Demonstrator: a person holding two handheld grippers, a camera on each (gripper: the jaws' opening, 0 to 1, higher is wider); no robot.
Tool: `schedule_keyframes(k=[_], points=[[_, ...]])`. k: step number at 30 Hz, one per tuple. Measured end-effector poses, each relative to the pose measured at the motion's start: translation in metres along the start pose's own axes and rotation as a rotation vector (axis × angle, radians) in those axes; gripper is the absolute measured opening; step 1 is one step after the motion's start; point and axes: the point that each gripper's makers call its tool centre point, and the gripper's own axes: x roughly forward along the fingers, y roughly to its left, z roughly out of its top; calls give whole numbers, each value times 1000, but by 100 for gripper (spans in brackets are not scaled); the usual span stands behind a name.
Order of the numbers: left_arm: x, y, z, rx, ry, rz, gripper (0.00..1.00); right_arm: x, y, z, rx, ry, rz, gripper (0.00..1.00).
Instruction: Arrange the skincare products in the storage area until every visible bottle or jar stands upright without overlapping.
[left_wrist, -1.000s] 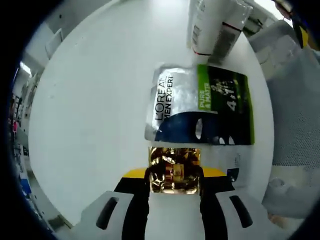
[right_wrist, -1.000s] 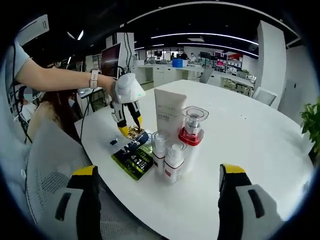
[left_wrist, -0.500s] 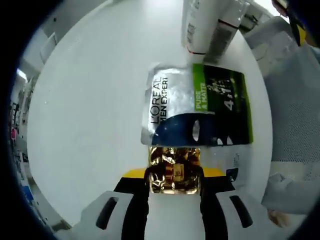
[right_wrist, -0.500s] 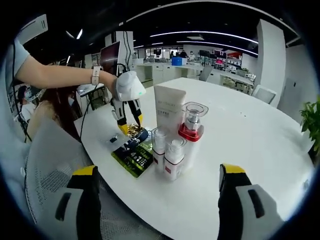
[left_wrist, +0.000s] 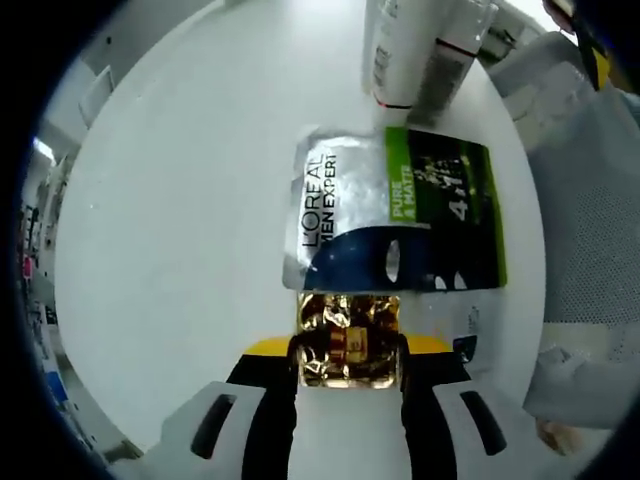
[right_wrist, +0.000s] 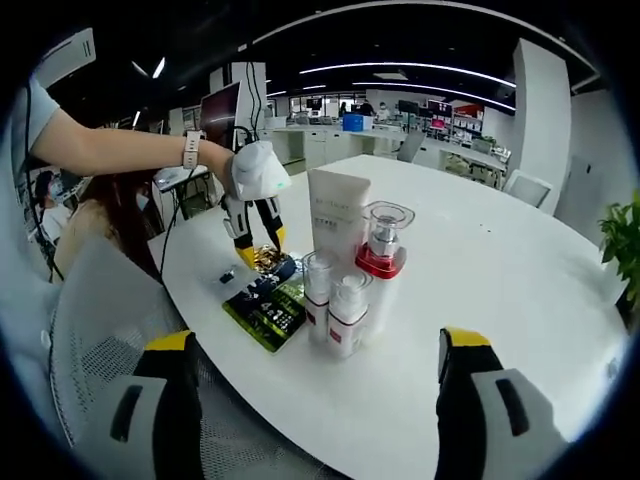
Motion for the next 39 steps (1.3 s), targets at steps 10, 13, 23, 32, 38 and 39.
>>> schedule_keyframes(k=[10,13,23,32,38,39], points=[[0,2,1,-3,-3,6,41,0,0,-1,-9,8,0,100],[0,3,1,-7,-6,7,41,0,-1,0,-13,7,0,100],[-2,1,2,-3,-7,-5,41,1,0,2,-22,7,7,100],[-19,-2,15,-35,-97,33,45,0,1,3,-22,3,3,100],[-32,-5,20,-53,-145,75,49,0,3,7,-36,-4,4,100],[-35,-5,23,-61,-169,87,50,0,3,8,-35,-7,4,100]])
